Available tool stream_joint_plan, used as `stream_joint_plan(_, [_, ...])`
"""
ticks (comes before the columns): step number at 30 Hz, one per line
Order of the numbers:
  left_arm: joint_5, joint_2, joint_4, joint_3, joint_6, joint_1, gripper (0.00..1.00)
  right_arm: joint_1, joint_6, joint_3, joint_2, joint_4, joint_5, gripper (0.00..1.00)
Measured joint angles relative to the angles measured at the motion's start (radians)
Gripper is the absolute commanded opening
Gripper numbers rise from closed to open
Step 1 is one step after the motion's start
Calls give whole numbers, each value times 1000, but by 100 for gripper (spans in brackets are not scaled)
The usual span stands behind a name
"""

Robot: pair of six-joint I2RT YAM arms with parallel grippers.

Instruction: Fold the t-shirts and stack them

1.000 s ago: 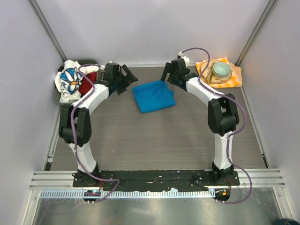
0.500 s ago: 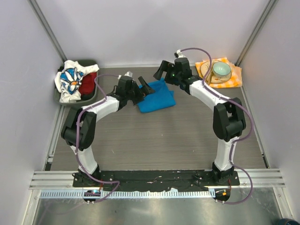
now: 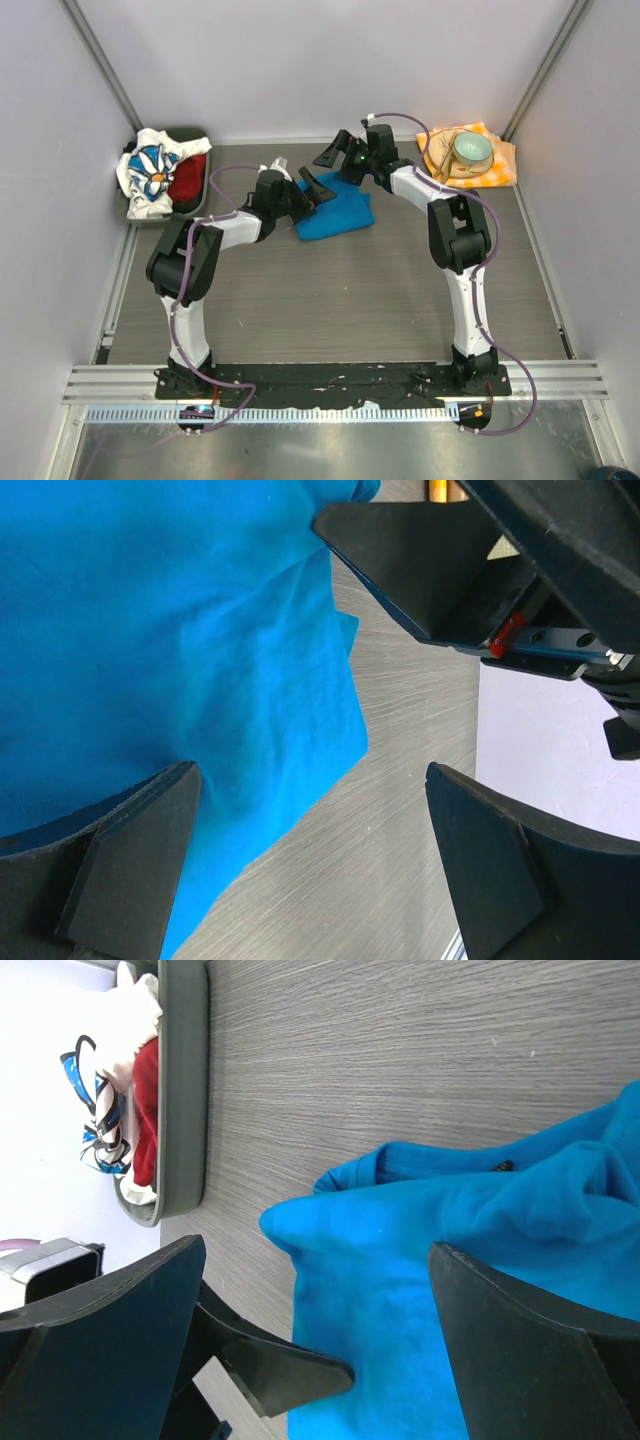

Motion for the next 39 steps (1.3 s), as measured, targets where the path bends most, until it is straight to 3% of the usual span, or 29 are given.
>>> stream_joint_plan(12, [38, 86, 128, -33, -26, 2, 100, -13, 153, 139, 220, 127, -122, 100])
stream_joint_plan(22, [62, 117, 204, -50, -27, 3, 100, -49, 205, 199, 296, 198, -166, 100])
stream_joint_plan(31, [73, 100, 136, -23, -1, 4, 100, -58, 178, 185, 280, 201, -167, 100])
stream_joint_plan(39, [79, -22, 9, 46, 29, 6, 100, -62, 117, -32, 45, 185, -146, 100])
